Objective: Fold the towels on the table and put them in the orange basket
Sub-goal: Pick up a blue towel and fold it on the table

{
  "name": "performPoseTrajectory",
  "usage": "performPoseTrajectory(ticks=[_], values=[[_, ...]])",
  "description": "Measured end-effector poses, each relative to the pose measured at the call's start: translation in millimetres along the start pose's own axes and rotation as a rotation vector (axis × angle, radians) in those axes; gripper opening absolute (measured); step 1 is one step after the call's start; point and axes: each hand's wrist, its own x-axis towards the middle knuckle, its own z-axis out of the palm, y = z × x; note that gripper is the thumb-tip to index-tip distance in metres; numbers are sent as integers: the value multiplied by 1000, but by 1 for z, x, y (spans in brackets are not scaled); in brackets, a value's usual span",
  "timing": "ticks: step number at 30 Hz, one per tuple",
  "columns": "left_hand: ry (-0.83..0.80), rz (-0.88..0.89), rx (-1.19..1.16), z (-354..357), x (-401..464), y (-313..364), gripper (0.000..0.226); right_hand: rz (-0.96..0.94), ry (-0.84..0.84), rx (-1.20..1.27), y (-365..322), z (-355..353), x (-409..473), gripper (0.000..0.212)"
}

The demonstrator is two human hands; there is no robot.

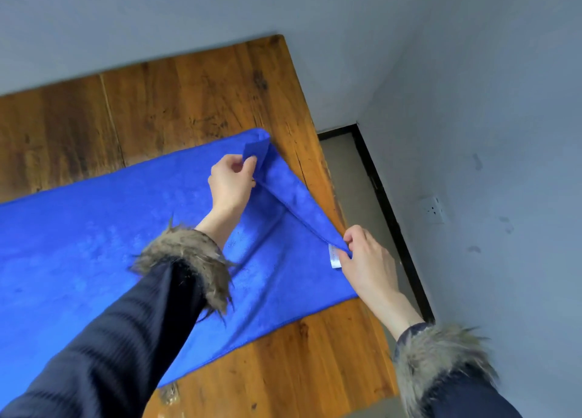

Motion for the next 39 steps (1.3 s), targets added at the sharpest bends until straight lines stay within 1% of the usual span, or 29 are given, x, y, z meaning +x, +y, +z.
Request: performPoseTrajectory(ticks=[1,2,3,4,7,9,12,14,19,22,25,26,28,29,31,34,37,39], values=[[-5,-137,-210,-5,0,-1,27,1,10,9,-3,-1,0,20],[-17,-236,-369,-12,-1,-3,30,-4,9,18,-7,-3,0,17],[-27,-300,-463,-18,-2,-5,31,-16,-5,27,-12,-4,0,13],[-34,-339,-505,-25,-2,-6,32,-38,-26,34,-19,-5,0,10],[-38,-346,-492,-49,-2,1,30,-115,-77,66,-48,-8,-5,10],[-50,-292,-453,-69,1,11,27,-141,-110,133,-71,-11,-9,10],[-78,-177,-383,-109,-1,23,27,-156,-196,277,-111,-14,-20,11],[-64,-125,-352,-138,-5,26,23,-197,-246,326,-141,-11,-30,13],[27,-84,-349,-214,-11,13,14,-322,-335,277,-226,18,-58,18],[62,-92,-391,-261,-14,-1,12,-404,-368,274,-275,43,-79,17],[78,-85,-438,-300,-13,-19,10,-495,-441,242,-318,72,-96,18],[79,-93,-436,-311,-13,-27,10,-525,-479,229,-329,82,-99,19],[88,-139,-400,-328,-13,-51,19,-563,-546,184,-343,99,-102,23],[95,-174,-378,-335,-15,-66,24,-571,-553,153,-348,106,-101,24],[103,-250,-322,-345,-23,-97,28,-581,-501,110,-355,115,-92,24],[93,-381,-198,-350,-45,-146,31,-584,-336,69,-369,120,-67,24],[98,-491,-131,-346,-69,-181,19,-578,-157,1,-387,119,-35,26],[85,-477,-6,-344,-81,-188,9,-589,-75,-47,-400,119,-16,28]])
